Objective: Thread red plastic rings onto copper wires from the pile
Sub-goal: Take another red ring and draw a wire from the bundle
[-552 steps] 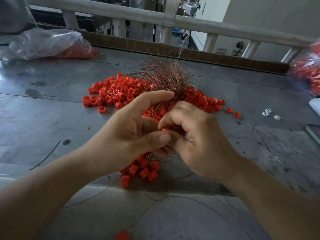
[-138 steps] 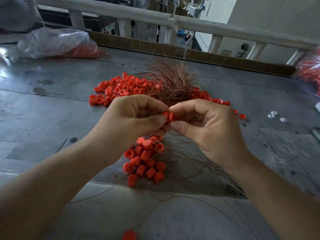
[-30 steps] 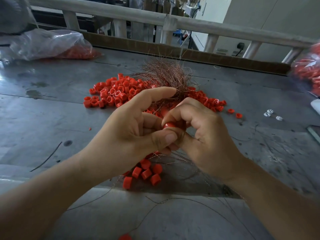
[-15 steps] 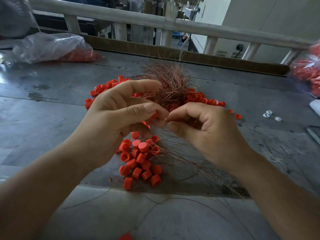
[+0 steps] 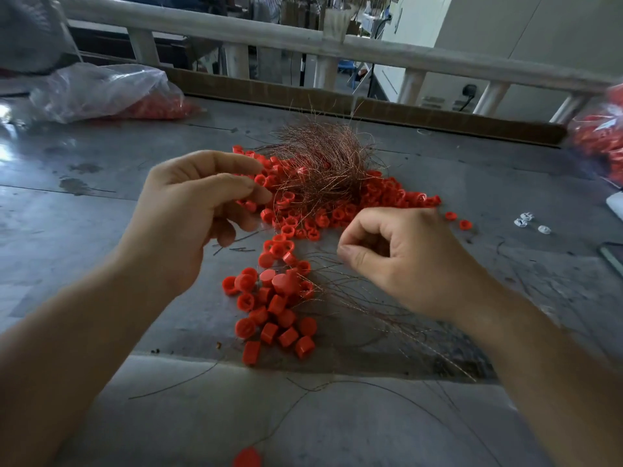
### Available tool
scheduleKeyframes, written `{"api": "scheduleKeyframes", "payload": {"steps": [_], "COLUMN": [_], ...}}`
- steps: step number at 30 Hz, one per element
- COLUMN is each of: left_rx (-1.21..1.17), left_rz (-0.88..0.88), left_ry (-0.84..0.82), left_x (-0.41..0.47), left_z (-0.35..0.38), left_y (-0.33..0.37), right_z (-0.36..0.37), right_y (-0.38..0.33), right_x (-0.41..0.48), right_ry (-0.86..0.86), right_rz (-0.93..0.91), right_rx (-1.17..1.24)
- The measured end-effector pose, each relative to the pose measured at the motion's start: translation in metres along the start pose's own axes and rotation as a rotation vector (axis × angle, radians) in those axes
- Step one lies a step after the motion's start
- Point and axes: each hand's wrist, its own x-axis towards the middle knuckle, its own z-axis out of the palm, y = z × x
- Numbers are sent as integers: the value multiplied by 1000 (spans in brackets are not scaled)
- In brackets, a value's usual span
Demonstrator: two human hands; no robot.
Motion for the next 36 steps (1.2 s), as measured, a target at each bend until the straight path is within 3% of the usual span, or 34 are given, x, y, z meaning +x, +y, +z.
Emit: {"api": "scheduleKeyframes", "payload": {"steps": [6,11,19,26,36], "left_rx": [211,661,1070,1133,1177], "left_rz": [40,102,168,174,196], "left_ry": [214,283,78,64,42], "left_x": [18,30,33,37,40], "left_z": [-18,-29,-19,-16,-18], "left_y": [-7,-22,-44,-44,-48], "right_z": [3,-1,-15,-33,-30], "right_y": [5,6,7,17,20], "right_x": [-1,0,1,6,6], "right_ry": [-177,-163,116,451,482], "right_rz": [67,76,78,116,132], "right_rx": [-162,-130,-36,82,96]}}
